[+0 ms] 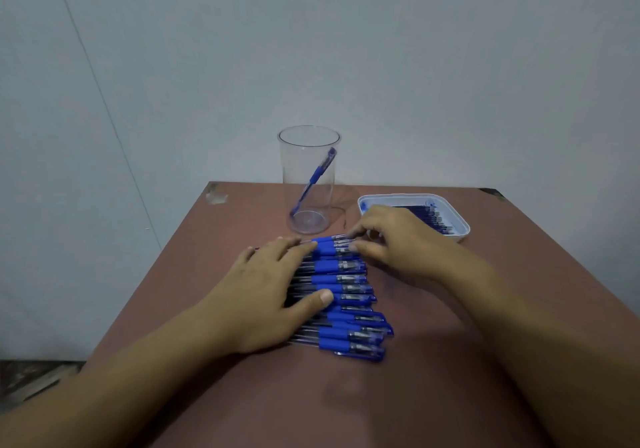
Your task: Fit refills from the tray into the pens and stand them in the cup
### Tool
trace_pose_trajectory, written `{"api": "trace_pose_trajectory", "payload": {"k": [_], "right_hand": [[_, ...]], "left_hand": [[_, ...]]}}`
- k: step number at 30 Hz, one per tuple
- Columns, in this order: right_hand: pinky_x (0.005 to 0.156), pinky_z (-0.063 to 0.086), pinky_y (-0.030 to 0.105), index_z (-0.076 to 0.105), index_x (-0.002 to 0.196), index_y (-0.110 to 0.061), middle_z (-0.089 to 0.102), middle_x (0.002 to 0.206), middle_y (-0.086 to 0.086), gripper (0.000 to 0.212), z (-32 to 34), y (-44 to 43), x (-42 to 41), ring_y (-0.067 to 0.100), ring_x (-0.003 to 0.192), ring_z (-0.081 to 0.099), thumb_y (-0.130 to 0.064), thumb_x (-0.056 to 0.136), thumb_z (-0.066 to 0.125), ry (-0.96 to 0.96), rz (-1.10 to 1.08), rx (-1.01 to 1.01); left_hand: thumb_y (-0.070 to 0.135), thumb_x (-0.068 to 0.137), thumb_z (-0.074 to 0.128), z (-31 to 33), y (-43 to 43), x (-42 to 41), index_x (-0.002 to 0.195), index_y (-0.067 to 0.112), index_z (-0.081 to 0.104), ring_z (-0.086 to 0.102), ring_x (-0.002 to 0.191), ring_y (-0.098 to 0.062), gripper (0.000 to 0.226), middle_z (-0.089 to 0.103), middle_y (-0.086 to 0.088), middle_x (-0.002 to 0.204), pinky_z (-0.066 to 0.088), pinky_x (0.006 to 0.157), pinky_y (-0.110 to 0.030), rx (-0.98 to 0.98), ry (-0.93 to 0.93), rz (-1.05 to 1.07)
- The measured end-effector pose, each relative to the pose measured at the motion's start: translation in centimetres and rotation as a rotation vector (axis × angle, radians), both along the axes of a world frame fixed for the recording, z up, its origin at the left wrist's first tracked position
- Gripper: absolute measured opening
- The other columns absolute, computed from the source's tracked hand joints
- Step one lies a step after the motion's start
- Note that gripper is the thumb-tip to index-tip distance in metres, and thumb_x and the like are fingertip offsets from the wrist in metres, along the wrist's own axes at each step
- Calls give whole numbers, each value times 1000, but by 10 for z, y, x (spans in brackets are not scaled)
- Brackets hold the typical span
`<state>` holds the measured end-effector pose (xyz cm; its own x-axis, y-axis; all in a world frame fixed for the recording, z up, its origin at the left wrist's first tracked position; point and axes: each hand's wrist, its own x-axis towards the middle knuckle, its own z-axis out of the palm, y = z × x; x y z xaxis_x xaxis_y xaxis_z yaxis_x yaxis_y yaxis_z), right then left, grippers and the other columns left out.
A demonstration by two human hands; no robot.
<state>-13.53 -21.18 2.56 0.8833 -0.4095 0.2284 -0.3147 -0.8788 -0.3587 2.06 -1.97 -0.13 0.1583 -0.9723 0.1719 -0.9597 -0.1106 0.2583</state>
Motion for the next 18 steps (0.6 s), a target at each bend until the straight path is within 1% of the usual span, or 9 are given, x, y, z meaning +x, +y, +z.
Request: {"api": "trace_pose_trajectory", "payload": {"k": [3,6,9,11,13,15,16,17,18], "right_hand": [[79,36,18,70,113,-25,48,90,-20,24,-5,3,3,1,89,48,-35,93,62,56,12,-55],[81,38,21,71,114,-21,49,93,-16,25,-4,3,5,4,91,47,-32,93,62,61,16,-84],[81,40,20,71,109,-17,50,94,-14,21,-4,8,6,3,88,47,-29,94,61,45,19,-106],[75,39,17,69,105,-18,51,92,-15,17,-4,11,5,1,84,47,-28,95,58,27,3,-103],[69,38,16,66,101,-24,54,88,-20,12,-1,13,2,-1,79,52,-29,96,56,-20,-29,-50],[67,38,14,65,99,-29,56,84,-24,11,9,16,-4,-7,78,54,-31,97,54,-48,-39,-6],[66,39,12,65,100,-28,55,83,-24,12,16,19,-8,-9,78,54,-30,98,54,-53,-34,2],[66,40,10,65,100,-27,56,82,-24,12,23,22,-13,-9,77,54,-29,98,54,-63,-26,12],[67,41,9,65,98,-28,58,81,-23,11,29,26,-20,-9,76,56,-29,98,55,-81,-13,28]], "left_hand": [[81,80,12,-10,4,-2,152,35,21,20,144,-8,86,23,12,156,13,120,-45,-3,-8,16],[82,80,11,-13,6,-3,152,35,21,17,146,-9,87,21,11,158,12,120,-46,-4,-12,24],[82,79,10,-13,6,-7,153,36,17,15,147,-8,87,17,14,158,4,122,-47,14,-13,36],[82,79,10,-10,6,-7,153,37,16,15,146,-8,87,17,14,158,-1,120,-47,9,-1,40],[81,80,13,-5,6,-8,153,37,16,15,146,-8,86,20,13,158,-3,118,-49,-31,9,35],[79,82,16,5,3,-8,152,36,20,21,144,-7,82,28,13,155,-1,119,-51,-99,-1,18],[76,85,19,10,0,-9,150,36,25,28,141,-6,77,35,13,151,2,119,-51,-141,-17,1],[73,87,24,15,-3,-9,147,35,31,37,135,-5,72,43,14,145,7,120,-52,-187,-44,-24],[68,89,30,20,-7,-10,143,33,39,45,127,-4,64,51,15,138,16,119,-50,-238,-74,-53]]}}
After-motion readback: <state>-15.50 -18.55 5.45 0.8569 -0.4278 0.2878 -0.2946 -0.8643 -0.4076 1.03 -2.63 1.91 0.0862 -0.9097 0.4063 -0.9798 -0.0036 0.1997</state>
